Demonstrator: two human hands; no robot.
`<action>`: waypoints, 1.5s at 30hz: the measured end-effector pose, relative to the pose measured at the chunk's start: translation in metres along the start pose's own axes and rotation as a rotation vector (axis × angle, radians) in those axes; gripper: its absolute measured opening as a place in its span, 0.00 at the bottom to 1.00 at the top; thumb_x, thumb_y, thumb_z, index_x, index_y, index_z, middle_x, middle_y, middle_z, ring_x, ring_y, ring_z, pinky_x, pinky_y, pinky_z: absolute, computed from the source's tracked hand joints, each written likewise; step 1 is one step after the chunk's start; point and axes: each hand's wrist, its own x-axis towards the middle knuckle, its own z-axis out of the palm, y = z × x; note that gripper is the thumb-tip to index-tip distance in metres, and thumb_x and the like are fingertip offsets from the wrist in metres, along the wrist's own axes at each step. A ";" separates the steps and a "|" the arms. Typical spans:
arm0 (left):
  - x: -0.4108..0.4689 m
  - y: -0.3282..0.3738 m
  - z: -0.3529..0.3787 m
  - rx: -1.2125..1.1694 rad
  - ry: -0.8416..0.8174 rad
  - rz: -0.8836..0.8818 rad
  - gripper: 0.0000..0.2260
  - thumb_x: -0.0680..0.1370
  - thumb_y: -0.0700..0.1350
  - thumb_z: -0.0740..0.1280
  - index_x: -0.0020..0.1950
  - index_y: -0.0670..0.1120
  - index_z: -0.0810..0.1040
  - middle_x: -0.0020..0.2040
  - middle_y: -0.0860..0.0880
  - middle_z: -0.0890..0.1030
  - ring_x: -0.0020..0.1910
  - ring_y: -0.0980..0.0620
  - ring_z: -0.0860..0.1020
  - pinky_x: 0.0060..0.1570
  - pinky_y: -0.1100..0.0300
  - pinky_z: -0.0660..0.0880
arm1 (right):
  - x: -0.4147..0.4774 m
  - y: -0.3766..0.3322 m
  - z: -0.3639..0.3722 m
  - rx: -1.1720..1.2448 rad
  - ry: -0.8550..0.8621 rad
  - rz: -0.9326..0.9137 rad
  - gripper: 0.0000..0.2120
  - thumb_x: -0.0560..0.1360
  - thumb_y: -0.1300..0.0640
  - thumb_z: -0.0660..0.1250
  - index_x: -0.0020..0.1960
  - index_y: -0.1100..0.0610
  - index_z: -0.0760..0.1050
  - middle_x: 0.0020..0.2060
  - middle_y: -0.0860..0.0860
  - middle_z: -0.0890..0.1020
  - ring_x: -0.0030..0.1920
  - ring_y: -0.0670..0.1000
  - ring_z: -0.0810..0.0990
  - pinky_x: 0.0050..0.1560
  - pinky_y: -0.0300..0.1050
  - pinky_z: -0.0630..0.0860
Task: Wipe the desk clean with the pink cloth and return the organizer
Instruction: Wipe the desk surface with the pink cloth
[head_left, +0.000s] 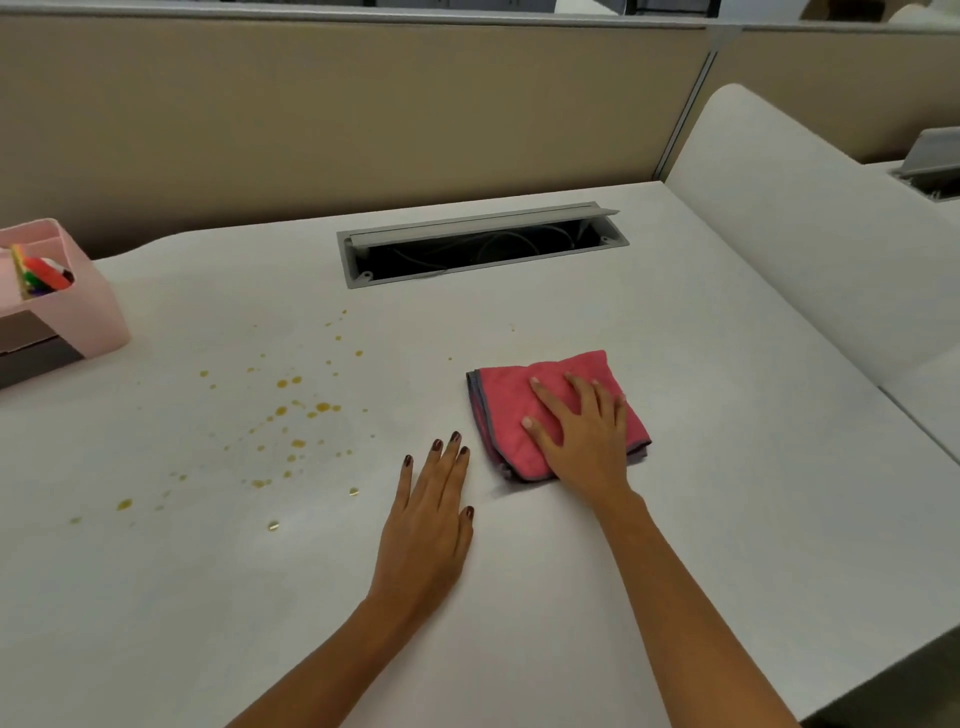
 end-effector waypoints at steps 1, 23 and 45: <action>-0.003 -0.001 0.001 0.001 0.004 -0.025 0.26 0.79 0.47 0.52 0.77 0.43 0.56 0.78 0.48 0.54 0.78 0.49 0.52 0.76 0.47 0.51 | -0.002 -0.002 0.002 -0.020 0.023 0.001 0.26 0.75 0.35 0.56 0.71 0.38 0.61 0.71 0.53 0.66 0.71 0.57 0.61 0.72 0.63 0.53; -0.064 -0.017 -0.010 0.115 0.082 -0.300 0.33 0.79 0.58 0.48 0.78 0.41 0.47 0.79 0.45 0.47 0.78 0.48 0.47 0.76 0.48 0.45 | -0.039 -0.071 0.010 0.065 0.193 0.050 0.13 0.75 0.52 0.61 0.56 0.57 0.75 0.46 0.52 0.80 0.45 0.55 0.76 0.52 0.51 0.61; -0.161 -0.094 -0.055 0.219 0.207 -0.817 0.39 0.76 0.64 0.45 0.76 0.34 0.51 0.78 0.38 0.54 0.77 0.41 0.53 0.75 0.41 0.47 | -0.056 -0.192 0.034 0.214 0.094 -0.198 0.13 0.79 0.53 0.57 0.58 0.56 0.74 0.53 0.50 0.80 0.54 0.53 0.76 0.56 0.50 0.61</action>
